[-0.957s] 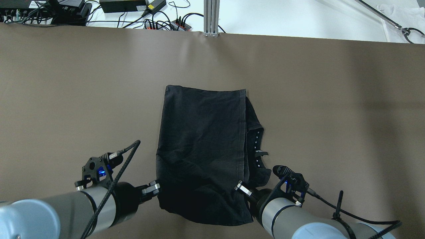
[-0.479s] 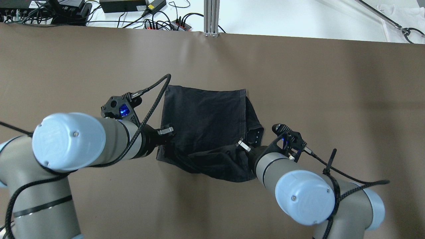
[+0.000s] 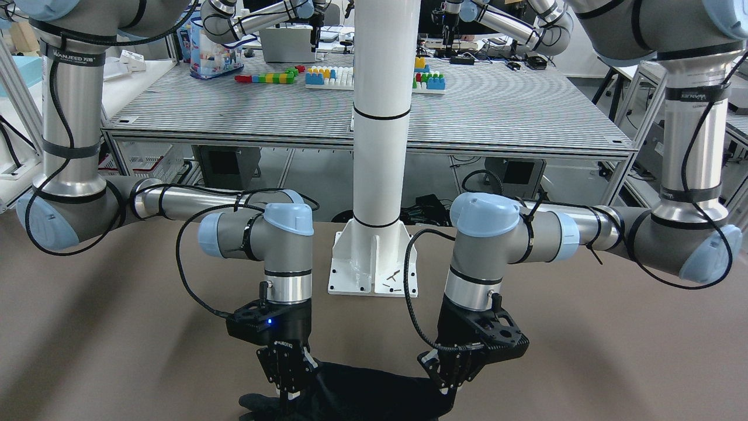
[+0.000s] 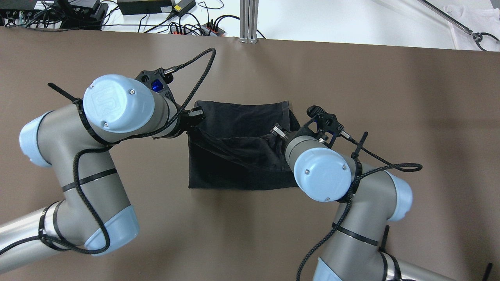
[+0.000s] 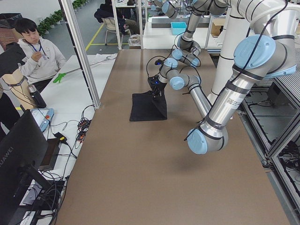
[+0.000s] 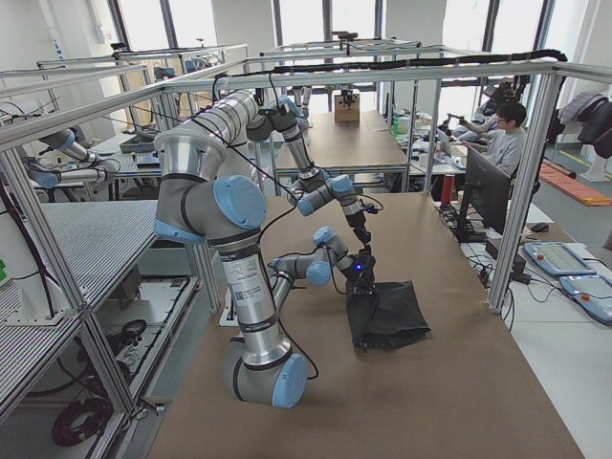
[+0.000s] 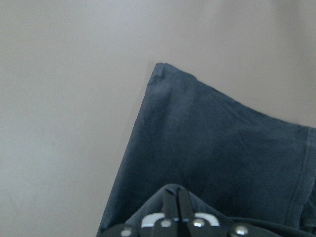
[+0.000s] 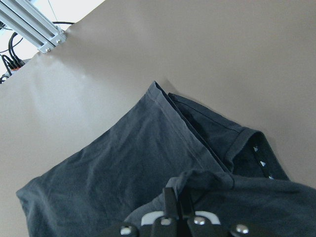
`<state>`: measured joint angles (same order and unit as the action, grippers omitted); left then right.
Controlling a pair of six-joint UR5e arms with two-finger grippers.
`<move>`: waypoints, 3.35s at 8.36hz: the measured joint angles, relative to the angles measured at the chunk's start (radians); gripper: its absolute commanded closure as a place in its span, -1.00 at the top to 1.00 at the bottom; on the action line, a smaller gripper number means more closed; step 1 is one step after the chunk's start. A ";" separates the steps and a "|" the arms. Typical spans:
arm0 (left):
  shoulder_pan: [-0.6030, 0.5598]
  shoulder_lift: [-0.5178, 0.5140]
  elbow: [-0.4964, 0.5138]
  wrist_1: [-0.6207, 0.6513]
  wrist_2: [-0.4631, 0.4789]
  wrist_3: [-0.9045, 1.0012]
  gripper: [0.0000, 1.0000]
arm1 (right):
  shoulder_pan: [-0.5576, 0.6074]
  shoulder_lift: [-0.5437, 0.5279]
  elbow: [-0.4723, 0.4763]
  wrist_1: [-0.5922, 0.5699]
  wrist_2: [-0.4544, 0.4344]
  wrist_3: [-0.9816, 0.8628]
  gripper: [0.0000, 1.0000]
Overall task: Fold clothes
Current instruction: 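Lift both held corners and carry them over the shirt toward its far end, then lower the held corners onto the shirt's far edge with both grippers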
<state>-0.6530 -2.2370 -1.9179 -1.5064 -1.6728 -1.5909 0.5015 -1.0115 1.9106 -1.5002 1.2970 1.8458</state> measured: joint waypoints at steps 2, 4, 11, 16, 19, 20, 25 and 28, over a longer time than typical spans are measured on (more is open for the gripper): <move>-0.038 -0.073 0.141 -0.010 -0.001 0.034 -1.00 | 0.033 0.087 -0.155 0.036 0.003 -0.006 -1.00; -0.048 -0.137 0.289 -0.047 0.006 0.044 -1.00 | 0.056 0.119 -0.292 0.136 0.003 -0.015 -1.00; -0.060 -0.183 0.580 -0.317 0.009 0.167 1.00 | 0.105 0.146 -0.509 0.303 0.037 -0.191 0.83; -0.066 -0.117 0.453 -0.324 0.001 0.172 1.00 | 0.105 0.106 -0.394 0.314 0.138 -0.070 0.82; -0.066 -0.113 0.450 -0.323 0.003 0.172 1.00 | 0.033 0.028 -0.310 0.318 0.136 -0.036 -0.54; -0.066 -0.111 0.450 -0.323 0.003 0.172 1.00 | 0.026 0.023 -0.298 0.320 0.134 0.000 -0.56; -0.066 -0.100 0.450 -0.321 0.005 0.172 1.00 | 0.039 0.022 -0.298 0.381 0.053 0.076 0.63; -0.066 -0.098 0.450 -0.321 0.005 0.172 1.00 | 0.040 0.020 -0.304 0.378 0.038 0.042 0.58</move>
<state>-0.7194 -2.3353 -1.4680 -1.8270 -1.6674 -1.4189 0.5414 -0.9919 1.6065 -1.1222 1.3353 1.8881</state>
